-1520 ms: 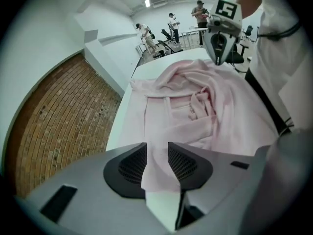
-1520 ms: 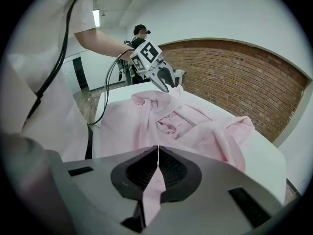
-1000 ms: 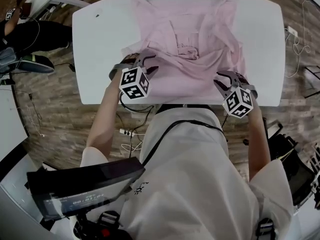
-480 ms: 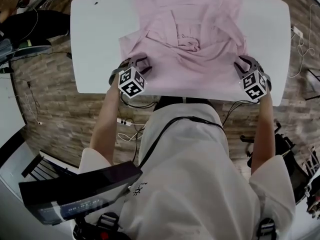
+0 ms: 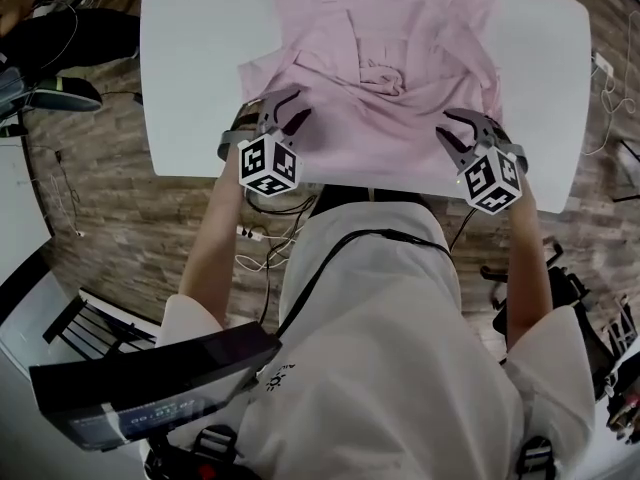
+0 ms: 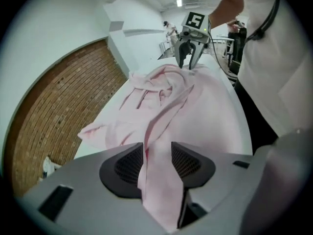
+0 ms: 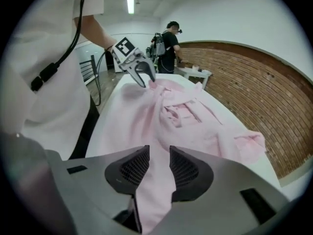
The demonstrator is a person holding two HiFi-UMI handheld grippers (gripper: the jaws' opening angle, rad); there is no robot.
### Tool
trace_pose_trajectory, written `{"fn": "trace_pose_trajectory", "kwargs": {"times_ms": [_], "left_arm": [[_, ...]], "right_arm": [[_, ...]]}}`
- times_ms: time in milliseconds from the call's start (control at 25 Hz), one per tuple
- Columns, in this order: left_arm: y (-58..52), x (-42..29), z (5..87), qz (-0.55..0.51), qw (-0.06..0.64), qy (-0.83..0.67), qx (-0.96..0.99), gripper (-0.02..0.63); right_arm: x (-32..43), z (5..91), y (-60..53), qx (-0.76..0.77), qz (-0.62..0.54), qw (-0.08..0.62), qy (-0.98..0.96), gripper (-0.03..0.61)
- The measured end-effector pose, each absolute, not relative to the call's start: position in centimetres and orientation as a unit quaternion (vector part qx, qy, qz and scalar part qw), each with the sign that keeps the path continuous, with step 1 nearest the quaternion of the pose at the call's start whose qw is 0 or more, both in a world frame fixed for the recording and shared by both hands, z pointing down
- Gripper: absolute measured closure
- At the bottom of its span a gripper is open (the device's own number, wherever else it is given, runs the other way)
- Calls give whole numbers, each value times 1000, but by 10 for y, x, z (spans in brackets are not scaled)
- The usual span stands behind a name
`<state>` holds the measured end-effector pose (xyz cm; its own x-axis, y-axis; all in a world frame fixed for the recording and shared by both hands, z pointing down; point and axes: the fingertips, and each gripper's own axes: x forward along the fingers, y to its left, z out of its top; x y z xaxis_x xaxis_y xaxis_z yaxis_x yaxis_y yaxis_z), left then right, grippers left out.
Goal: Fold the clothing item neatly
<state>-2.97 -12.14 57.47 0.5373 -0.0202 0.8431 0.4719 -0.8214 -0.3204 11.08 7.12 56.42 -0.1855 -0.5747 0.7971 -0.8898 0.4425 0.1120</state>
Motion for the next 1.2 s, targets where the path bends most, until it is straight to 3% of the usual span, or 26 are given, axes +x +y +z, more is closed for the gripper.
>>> {"fn": "trace_pose_trajectory", "kwargs": {"times_ms": [240, 480, 560, 680, 920, 1200], "left_arm": [[-86, 8, 569, -434, 295, -184, -831, 436], [-87, -2, 577, -441, 274, -175, -837, 436], [-89, -9, 578, -442, 268, -168, -839, 436], [-95, -16, 577, -441, 252, -152, -848, 436], [-95, -23, 571, -430, 240, -143, -859, 436], [-98, -28, 587, -450, 257, -167, -839, 436]], "right_arm": [[43, 572, 38, 464, 221, 367, -775, 466], [41, 589, 18, 478, 252, 368, -756, 471], [48, 589, 16, 482, 253, 373, -751, 571], [57, 584, 14, 480, 250, 378, -751, 571], [80, 543, -3, 483, 204, 400, -752, 571], [130, 523, -39, 490, 111, 492, -711, 571]]}}
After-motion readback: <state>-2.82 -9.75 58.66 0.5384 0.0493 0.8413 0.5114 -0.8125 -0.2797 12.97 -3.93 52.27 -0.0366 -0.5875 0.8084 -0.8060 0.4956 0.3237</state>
